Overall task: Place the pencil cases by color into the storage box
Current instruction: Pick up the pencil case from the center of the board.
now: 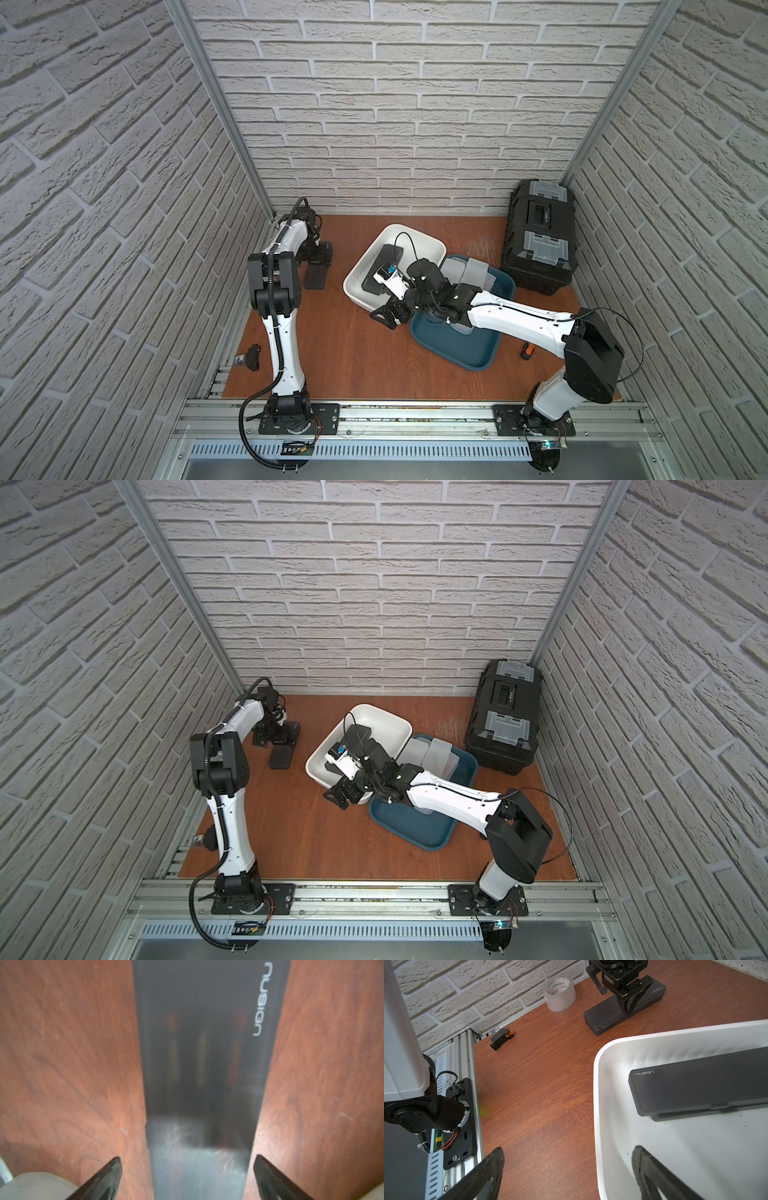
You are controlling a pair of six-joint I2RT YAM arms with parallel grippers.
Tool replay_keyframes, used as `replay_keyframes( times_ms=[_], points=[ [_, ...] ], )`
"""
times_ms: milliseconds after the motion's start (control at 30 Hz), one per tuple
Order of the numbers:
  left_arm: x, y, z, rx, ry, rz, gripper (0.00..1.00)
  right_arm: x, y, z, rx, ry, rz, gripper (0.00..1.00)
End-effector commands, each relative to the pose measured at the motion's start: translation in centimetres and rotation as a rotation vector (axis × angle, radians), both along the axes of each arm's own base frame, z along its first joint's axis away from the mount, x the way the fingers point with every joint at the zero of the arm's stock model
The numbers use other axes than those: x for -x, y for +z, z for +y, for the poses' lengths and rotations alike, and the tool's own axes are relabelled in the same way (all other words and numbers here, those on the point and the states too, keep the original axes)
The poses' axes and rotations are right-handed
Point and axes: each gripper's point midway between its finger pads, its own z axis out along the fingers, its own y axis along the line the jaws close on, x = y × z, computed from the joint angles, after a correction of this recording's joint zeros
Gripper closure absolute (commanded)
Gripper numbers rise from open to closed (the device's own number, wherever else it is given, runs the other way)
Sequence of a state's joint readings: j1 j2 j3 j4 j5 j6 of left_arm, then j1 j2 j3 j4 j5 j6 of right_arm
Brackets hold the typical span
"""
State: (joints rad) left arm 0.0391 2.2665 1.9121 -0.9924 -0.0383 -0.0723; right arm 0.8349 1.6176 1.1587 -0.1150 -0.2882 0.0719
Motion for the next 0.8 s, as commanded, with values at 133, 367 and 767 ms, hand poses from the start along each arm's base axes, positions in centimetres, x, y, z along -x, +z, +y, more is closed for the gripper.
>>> replay_keyframes(
  times_ms=[133,367,767],
  points=[
    [0.6,-1.3,-0.9,0.047,0.01,0.044,0.02,0.0,1.2,-0.4,-0.014,-0.003,-0.024,0.04],
    [1.7,-2.0,-1.3,0.051,0.005,0.071,0.07,0.2,1.2,-0.6,-0.02,-0.009,-0.028,0.04],
    [3.3,-2.9,-1.3,0.049,0.004,0.108,0.13,0.7,1.4,-1.1,-0.041,-0.019,-0.022,0.04]
  ],
)
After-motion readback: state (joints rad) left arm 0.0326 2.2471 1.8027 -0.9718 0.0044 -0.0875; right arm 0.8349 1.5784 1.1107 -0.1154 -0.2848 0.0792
